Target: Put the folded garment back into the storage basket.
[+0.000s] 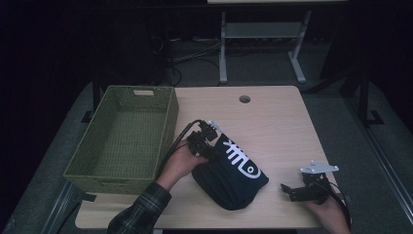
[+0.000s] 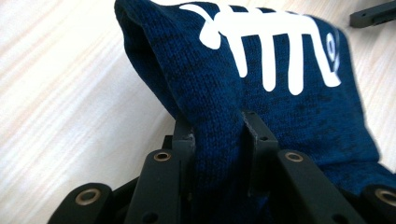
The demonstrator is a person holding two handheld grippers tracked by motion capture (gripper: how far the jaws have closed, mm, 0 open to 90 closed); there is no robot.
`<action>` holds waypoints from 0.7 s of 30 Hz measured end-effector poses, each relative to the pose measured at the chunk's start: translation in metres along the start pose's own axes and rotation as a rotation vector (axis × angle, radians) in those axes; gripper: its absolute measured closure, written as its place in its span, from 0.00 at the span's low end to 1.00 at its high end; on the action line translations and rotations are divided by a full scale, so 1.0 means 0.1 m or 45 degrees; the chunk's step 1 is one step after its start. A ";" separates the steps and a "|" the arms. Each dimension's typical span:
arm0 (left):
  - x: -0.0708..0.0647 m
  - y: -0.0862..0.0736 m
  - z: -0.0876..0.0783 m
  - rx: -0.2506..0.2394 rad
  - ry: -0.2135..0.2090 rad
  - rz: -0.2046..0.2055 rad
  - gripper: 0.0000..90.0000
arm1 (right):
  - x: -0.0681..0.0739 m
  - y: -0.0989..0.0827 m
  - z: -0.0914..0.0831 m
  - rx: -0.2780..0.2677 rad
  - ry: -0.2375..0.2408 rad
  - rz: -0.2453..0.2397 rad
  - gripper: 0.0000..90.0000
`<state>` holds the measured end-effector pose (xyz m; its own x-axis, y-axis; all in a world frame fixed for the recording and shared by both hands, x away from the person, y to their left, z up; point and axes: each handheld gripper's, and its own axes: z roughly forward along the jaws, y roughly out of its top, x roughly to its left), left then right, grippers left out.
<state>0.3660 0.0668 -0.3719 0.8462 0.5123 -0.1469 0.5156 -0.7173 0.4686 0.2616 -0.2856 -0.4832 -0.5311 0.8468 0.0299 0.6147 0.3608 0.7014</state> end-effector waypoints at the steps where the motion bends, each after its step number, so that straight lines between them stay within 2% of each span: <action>1: -0.01 0.01 -0.03 0.001 0.002 0.002 0.79 | 0.00 0.00 0.00 0.000 0.000 0.000 0.02; 7: -0.06 0.09 -0.19 -0.004 0.019 0.026 0.79 | 0.00 0.00 0.00 -0.001 0.001 -0.001 0.02; 21: -0.08 0.26 -0.56 -0.006 0.002 0.070 0.79 | 0.00 0.00 0.00 -0.001 0.002 0.000 0.02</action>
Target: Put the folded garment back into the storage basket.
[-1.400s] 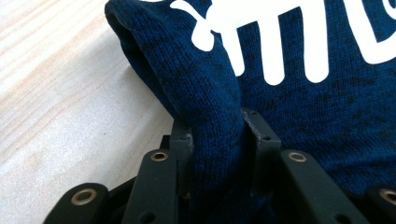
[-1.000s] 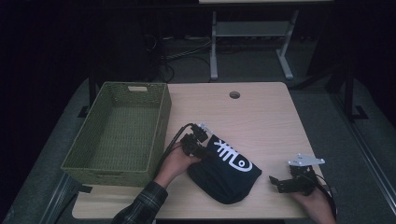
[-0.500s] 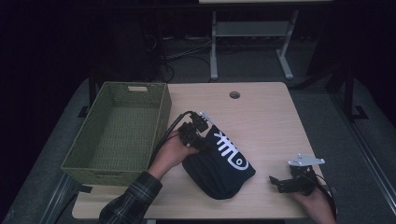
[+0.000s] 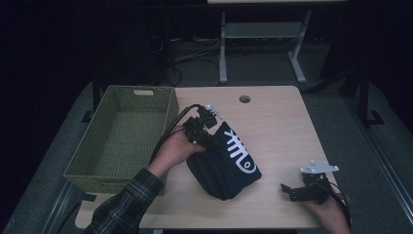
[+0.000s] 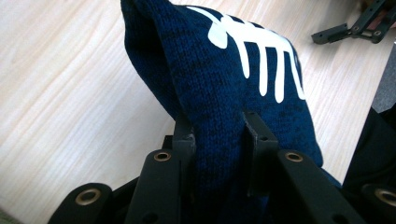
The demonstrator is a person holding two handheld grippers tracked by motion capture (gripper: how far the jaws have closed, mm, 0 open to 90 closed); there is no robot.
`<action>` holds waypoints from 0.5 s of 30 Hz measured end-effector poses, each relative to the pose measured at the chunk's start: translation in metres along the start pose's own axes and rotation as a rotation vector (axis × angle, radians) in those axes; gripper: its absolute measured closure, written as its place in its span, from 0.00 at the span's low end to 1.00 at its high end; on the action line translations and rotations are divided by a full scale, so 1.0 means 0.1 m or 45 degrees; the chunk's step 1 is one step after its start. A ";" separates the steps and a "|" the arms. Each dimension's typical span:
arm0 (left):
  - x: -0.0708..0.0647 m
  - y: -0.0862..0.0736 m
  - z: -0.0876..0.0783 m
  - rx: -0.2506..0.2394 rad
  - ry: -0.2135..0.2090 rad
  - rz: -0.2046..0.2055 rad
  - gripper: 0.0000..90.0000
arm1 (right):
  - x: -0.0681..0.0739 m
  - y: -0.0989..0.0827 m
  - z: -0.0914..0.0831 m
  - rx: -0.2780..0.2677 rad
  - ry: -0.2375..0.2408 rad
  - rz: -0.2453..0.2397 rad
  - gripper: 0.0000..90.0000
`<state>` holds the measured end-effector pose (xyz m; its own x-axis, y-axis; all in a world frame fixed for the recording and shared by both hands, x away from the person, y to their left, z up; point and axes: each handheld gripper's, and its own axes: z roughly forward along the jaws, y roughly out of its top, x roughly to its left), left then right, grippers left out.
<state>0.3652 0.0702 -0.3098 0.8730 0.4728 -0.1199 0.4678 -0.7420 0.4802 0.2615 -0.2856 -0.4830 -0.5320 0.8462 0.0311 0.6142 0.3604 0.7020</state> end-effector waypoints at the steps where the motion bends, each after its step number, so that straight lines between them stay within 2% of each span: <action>1: 0.00 0.00 -0.02 -0.004 0.006 0.000 0.79 | 0.00 0.00 0.00 0.000 0.000 0.000 0.02; 11: 0.05 0.05 -0.27 0.017 0.015 0.006 0.79 | 0.00 0.00 0.00 0.000 0.000 0.002 0.02; 12: 0.06 0.05 -0.31 0.026 0.019 0.020 0.79 | 0.00 0.00 0.00 0.001 0.000 0.002 0.02; 15: 0.07 0.07 -0.41 0.005 0.024 0.008 0.79 | 0.00 0.00 0.00 -0.001 -0.002 0.001 0.02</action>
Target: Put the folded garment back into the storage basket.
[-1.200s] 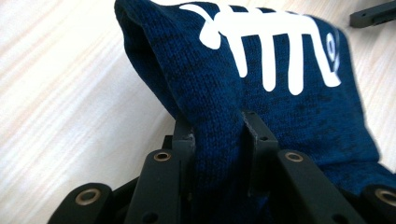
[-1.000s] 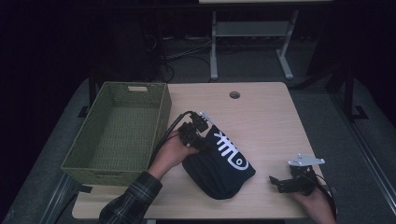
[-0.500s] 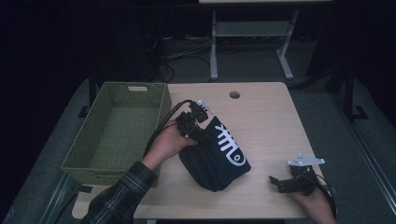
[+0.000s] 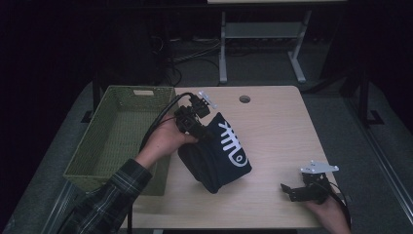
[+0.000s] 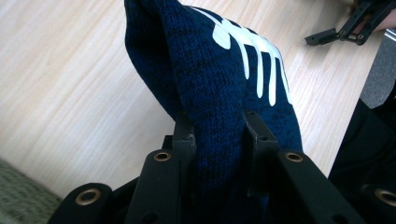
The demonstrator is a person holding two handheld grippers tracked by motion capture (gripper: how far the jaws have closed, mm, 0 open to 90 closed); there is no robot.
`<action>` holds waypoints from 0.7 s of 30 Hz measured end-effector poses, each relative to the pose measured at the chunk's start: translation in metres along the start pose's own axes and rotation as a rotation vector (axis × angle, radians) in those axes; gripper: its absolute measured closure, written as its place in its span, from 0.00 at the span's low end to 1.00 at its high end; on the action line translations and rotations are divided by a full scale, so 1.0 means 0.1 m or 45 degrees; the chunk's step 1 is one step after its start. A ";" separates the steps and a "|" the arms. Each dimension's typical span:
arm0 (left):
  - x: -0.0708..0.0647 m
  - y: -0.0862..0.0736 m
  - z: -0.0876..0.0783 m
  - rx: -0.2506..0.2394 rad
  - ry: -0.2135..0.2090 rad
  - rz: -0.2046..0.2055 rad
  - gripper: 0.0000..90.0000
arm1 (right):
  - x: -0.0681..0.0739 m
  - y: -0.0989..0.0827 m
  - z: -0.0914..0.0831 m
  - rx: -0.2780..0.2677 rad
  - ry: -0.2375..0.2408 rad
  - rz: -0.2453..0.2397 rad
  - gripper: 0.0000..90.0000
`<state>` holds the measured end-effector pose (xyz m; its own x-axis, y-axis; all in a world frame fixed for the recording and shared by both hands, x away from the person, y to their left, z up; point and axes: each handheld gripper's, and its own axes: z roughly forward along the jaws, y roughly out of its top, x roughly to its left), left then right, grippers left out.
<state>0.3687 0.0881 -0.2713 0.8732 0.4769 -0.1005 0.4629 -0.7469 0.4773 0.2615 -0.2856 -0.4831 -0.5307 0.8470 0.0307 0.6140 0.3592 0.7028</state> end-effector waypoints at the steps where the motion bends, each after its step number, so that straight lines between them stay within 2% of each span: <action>1: 0.01 0.00 -0.03 -0.011 0.002 -0.004 0.79 | 0.00 0.00 0.00 0.000 0.000 0.001 0.02; 17: 0.12 -0.04 -0.52 -0.053 0.035 -0.043 0.79 | -0.01 0.00 0.00 0.004 -0.010 0.007 0.02; 21: 0.15 -0.07 -0.65 -0.064 0.058 -0.060 0.79 | -0.01 0.00 0.00 0.004 -0.011 0.007 0.02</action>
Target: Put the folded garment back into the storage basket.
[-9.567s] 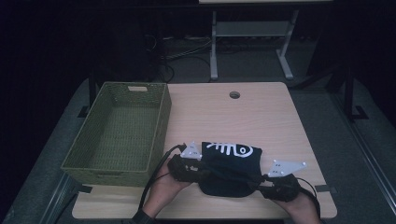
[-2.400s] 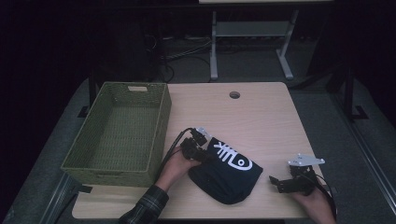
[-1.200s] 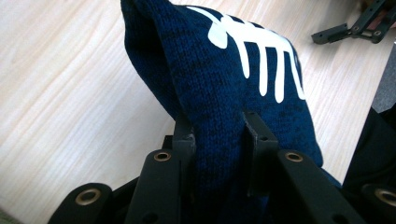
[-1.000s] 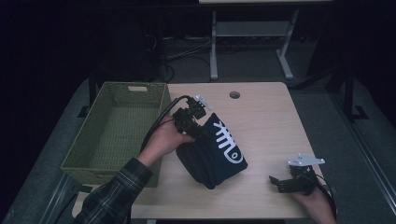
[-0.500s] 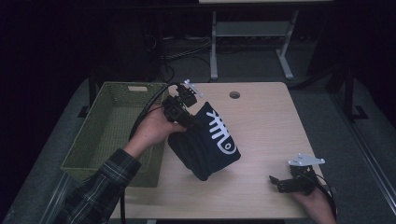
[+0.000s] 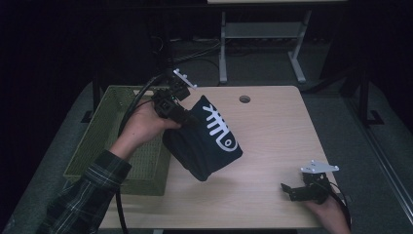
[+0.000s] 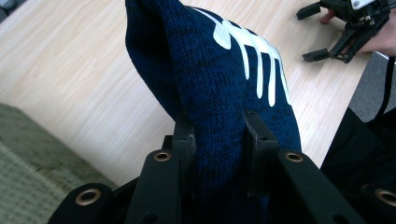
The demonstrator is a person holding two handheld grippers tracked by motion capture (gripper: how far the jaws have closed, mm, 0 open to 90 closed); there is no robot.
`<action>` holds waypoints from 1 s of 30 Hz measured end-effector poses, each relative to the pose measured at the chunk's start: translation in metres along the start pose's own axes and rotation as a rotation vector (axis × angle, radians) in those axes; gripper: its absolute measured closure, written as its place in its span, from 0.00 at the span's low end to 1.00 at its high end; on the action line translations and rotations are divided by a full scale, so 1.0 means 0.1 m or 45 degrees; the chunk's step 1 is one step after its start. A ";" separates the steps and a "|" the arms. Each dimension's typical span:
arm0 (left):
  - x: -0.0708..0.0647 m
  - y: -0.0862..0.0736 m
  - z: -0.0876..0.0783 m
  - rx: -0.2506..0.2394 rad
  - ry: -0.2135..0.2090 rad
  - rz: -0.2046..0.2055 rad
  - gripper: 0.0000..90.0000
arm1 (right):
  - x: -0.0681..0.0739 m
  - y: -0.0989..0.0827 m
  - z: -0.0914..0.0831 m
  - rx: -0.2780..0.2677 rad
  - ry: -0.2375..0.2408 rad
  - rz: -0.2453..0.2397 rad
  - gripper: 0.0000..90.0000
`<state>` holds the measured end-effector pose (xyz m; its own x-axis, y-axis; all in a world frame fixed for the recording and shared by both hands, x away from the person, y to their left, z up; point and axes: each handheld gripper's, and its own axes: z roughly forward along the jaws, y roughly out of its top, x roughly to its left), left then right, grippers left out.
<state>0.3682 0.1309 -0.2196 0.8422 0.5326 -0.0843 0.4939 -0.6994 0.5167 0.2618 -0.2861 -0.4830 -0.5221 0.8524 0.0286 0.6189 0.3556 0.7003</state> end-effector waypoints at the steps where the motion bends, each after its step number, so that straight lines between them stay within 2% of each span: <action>1: 0.01 -0.01 -0.04 -0.004 0.007 -0.004 0.79 | 0.00 0.00 0.00 0.000 0.000 0.000 0.02; 8: 0.07 -0.05 -0.32 -0.031 0.065 -0.032 0.79 | 0.00 0.00 0.00 0.000 0.000 0.001 0.02; 14: 0.15 -0.10 -0.48 -0.044 0.097 -0.054 0.79 | 0.00 0.00 0.00 0.000 -0.001 0.000 0.02; 30: 0.39 -0.47 -1.00 -0.132 0.210 -0.190 0.79 | 0.00 0.00 0.00 0.000 -0.002 0.002 0.02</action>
<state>0.3563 0.2326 -0.1622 0.7108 0.7028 -0.0301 0.5781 -0.5592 0.5942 0.2618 -0.2861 -0.4830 -0.5204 0.8534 0.0288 0.6196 0.3542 0.7004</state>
